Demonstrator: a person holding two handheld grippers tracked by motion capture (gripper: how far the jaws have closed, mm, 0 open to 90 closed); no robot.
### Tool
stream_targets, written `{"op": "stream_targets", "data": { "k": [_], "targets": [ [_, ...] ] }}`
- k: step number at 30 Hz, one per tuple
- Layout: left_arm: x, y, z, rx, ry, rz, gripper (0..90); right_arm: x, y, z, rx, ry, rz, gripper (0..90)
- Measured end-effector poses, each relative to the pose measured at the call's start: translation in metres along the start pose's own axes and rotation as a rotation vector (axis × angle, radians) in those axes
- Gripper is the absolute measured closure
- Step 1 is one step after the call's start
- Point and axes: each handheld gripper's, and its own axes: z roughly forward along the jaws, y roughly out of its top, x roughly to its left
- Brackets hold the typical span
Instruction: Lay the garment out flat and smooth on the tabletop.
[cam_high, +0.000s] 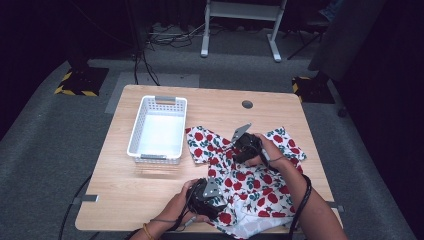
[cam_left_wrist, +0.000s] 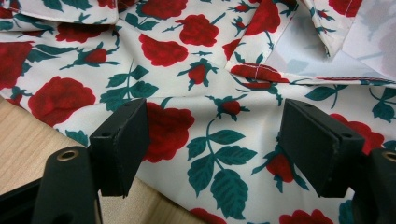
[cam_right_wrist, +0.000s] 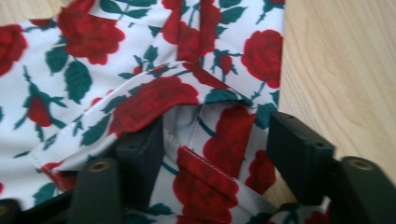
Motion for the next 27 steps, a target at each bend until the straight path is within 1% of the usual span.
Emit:
{"op": "stream_targets", "data": {
  "k": [5,6,8,9,12,13,14,15,16,17,18,20,21,23,24,27],
  "targets": [
    [0.0,0.0,0.0,0.0,0.0,0.001,24.4,0.0,0.0,0.0,0.0,0.0,0.0,38.2],
    [0.0,0.0,0.0,0.003,-0.003,0.005,24.4,0.005,-0.002,-0.013,-0.103,-0.078,-0.034,75.1],
    [0.0,0.0,0.0,0.003,-0.001,0.004,24.5,0.003,-0.003,-0.016,-0.116,-0.103,-0.024,81.5],
    [0.0,0.0,0.0,0.002,0.0,0.004,24.4,0.002,-0.003,-0.018,-0.122,-0.123,-0.013,85.6],
    [0.0,0.0,0.0,0.002,0.0,0.005,24.4,-0.005,-0.004,-0.023,-0.143,-0.156,0.032,88.7],
    [0.0,0.0,0.0,0.002,-0.001,0.004,24.5,-0.007,-0.004,-0.024,-0.146,-0.155,0.039,88.7],
    [0.0,0.0,0.0,0.003,-0.001,0.004,24.4,-0.007,-0.004,-0.023,-0.143,-0.133,0.033,88.3],
    [0.0,0.0,0.0,0.003,-0.002,0.006,24.5,-0.008,-0.004,-0.022,-0.128,-0.123,0.019,84.8],
    [0.0,0.0,0.0,0.003,-0.002,0.006,24.4,-0.008,-0.004,-0.019,-0.117,-0.109,0.014,78.7],
    [0.0,0.0,0.0,0.003,-0.002,0.006,24.4,-0.008,-0.004,-0.017,-0.107,-0.077,0.013,74.4],
    [0.0,0.0,0.0,0.003,-0.003,0.007,24.4,-0.007,-0.003,-0.015,-0.095,-0.058,0.002,71.9],
    [0.0,0.0,0.0,0.003,-0.003,0.007,24.4,-0.005,-0.002,-0.011,-0.069,-0.05,-0.017,66.8],
    [0.0,0.0,0.0,0.004,-0.003,0.007,24.4,-0.004,-0.002,-0.008,-0.061,-0.035,-0.021,64.6],
    [0.0,0.0,0.0,0.004,-0.004,0.007,24.4,-0.001,0.0,-0.004,-0.048,-0.033,-0.034,59.5],
    [0.0,0.0,0.0,0.003,-0.004,0.007,24.5,0.0,0.002,-0.003,-0.046,-0.037,-0.033,59.5],
    [0.0,0.0,0.0,0.003,-0.003,0.007,24.5,0.001,0.006,-0.002,-0.058,-0.048,-0.03,55.1]
  ]
}}
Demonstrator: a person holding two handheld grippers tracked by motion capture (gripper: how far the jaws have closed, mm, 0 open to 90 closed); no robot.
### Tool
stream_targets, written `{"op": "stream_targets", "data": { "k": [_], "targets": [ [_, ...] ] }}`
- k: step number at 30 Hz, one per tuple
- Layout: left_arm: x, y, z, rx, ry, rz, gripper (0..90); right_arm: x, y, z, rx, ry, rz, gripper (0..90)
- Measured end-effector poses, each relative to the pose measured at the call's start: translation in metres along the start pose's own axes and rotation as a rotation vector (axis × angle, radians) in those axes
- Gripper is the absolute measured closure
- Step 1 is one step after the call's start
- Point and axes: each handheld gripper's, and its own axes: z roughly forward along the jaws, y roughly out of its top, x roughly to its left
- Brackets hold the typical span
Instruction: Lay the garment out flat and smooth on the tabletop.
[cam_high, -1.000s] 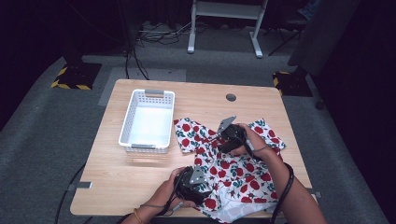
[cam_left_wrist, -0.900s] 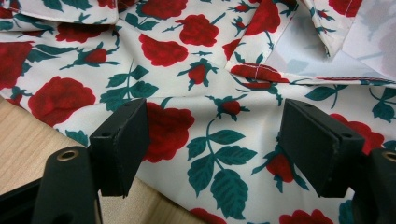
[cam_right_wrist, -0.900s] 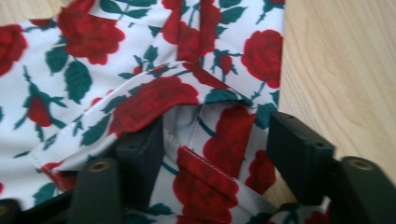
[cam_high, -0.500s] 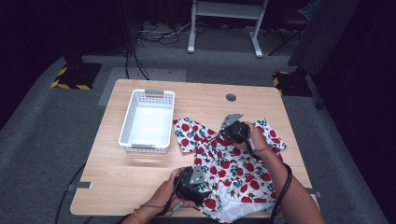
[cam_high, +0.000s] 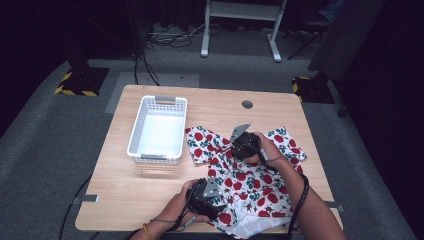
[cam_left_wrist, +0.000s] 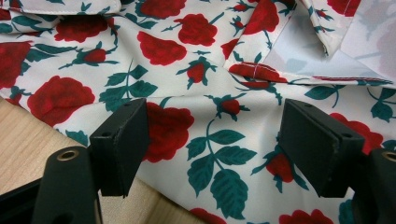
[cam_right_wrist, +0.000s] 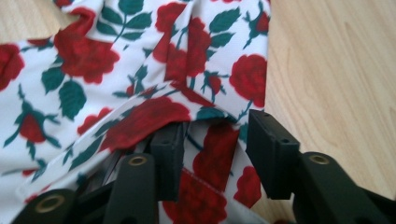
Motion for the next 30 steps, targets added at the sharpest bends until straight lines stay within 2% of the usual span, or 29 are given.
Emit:
{"op": "stream_targets", "data": {
  "k": [2,5,9,11,14,17,24,27,30],
  "targets": [
    [0.0,0.0,0.0,0.0,0.0,0.0,24.4,-0.001,0.002,0.002,0.0,-0.018,-0.003,57.9],
    [0.0,0.0,0.0,-0.001,-0.001,0.0,24.4,0.001,0.003,0.001,-0.025,-0.022,-0.018,77.6],
    [0.0,0.0,0.0,-0.001,-0.001,0.001,24.4,-0.001,0.003,-0.004,-0.046,-0.045,-0.009,88.2],
    [0.0,0.0,0.0,0.0,-0.001,0.0,24.5,-0.005,0.002,-0.006,-0.046,-0.061,0.008,89.1],
    [0.0,0.0,0.0,-0.001,-0.001,0.001,24.4,-0.008,0.002,-0.007,-0.05,-0.061,0.015,89.4],
    [0.0,0.0,0.0,-0.001,-0.001,0.001,24.4,-0.012,0.001,-0.007,-0.059,-0.07,0.049,89.4],
    [-0.001,-0.001,-0.001,0.002,-0.008,0.004,24.5,-0.032,-0.001,-0.008,-0.063,-0.155,0.15,89.4],
    [-0.001,-0.002,-0.004,0.018,-0.023,0.024,24.4,-0.039,-0.002,-0.008,-0.063,-0.182,0.176,89.4],
    [-0.001,-0.004,-0.008,0.029,-0.037,0.039,24.5,-0.053,-0.004,-0.008,-0.053,-0.228,0.208,89.4]
  ]
}}
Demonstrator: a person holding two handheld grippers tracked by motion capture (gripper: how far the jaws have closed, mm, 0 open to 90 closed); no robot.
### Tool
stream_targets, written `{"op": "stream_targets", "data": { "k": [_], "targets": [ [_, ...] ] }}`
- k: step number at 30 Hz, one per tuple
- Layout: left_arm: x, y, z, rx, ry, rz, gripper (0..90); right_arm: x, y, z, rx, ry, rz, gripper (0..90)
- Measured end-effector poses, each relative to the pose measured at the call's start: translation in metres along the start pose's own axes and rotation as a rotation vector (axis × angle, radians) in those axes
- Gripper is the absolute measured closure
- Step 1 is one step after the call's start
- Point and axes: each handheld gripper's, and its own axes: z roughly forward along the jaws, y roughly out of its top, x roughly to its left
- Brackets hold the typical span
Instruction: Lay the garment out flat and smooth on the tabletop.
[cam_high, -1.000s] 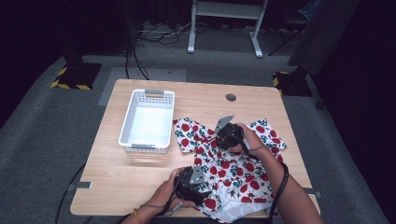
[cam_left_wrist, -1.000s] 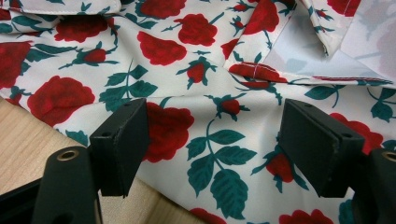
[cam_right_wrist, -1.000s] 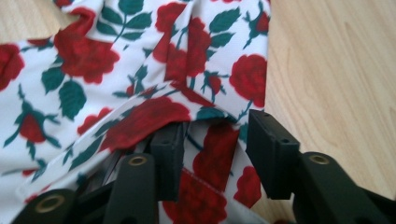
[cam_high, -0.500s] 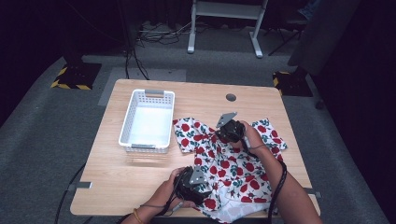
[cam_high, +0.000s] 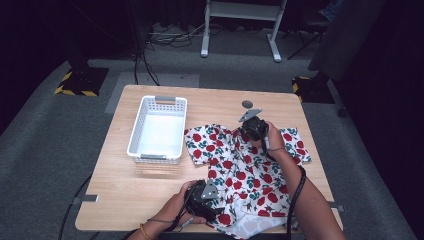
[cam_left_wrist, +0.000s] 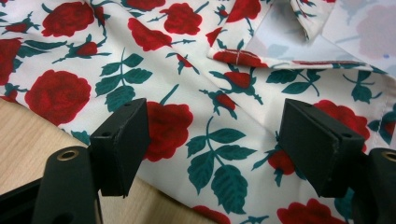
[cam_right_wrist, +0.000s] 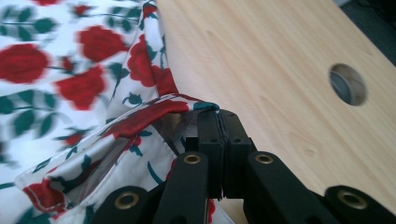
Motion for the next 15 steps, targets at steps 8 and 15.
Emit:
{"op": "stream_targets", "data": {
  "k": [8,15],
  "targets": [
    [-0.006,-0.003,-0.011,0.058,-0.053,0.06,28.0,-0.025,-0.008,0.007,0.012,-0.129,0.084,78.6],
    [-0.006,-0.002,-0.013,0.076,-0.044,0.072,27.8,-0.048,-0.032,-0.014,0.01,-0.146,0.162,64.5]
  ]
}}
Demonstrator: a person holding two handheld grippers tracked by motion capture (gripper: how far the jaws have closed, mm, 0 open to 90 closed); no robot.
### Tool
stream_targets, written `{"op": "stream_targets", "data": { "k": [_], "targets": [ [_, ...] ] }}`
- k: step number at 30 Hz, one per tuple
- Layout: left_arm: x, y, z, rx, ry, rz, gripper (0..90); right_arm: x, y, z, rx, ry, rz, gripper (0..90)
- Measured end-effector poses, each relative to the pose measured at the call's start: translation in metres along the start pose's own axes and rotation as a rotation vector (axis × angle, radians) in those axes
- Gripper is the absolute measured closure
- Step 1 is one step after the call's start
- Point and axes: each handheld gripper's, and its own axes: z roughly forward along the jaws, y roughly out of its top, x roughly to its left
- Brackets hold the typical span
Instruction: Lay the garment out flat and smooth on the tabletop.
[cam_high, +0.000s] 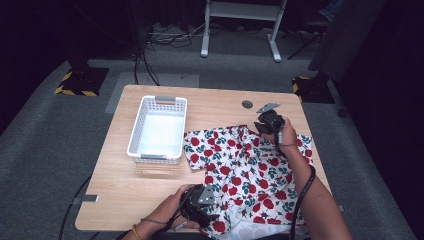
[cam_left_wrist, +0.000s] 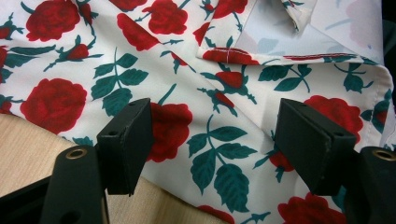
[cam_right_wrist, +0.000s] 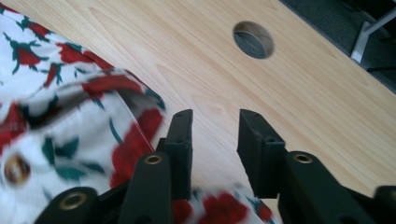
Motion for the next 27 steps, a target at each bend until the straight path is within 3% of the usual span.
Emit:
{"op": "stream_targets", "data": {
  "k": [2,5,10,12,14,16,21,24,27],
  "targets": [
    [-0.002,0.002,0.0,0.004,0.02,0.005,27.0,-0.008,-0.011,-0.01,0.013,0.043,-0.004,61.7],
    [-0.003,0.005,0.003,-0.001,0.029,0.004,26.7,-0.018,-0.032,-0.021,0.052,0.048,-0.012,60.7],
    [0.001,0.015,0.011,-0.041,0.057,-0.017,26.5,-0.028,-0.067,-0.024,0.117,0.064,0.028,60.5],
    [0.006,0.018,0.012,-0.058,0.043,-0.041,26.6,-0.029,-0.078,-0.021,0.144,0.059,0.04,61.2],
    [0.011,0.019,0.015,-0.065,0.05,-0.062,26.6,-0.03,-0.087,-0.019,0.158,0.054,0.065,62.0],
    [0.014,0.018,0.018,-0.067,0.047,-0.082,26.5,-0.033,-0.094,-0.02,0.139,0.059,0.116,63.9],
    [0.016,0.015,0.02,-0.064,0.048,-0.092,26.2,-0.044,-0.109,-0.029,0.158,0.024,0.198,66.0],
    [0.016,0.014,0.02,-0.061,0.054,-0.095,25.6,-0.049,-0.117,-0.033,0.179,-0.05,0.207,66.4],
    [0.018,0.015,0.02,-0.058,0.067,-0.113,25.6,-0.056,-0.123,-0.034,0.181,-0.086,0.232,67.2]
  ]
}}
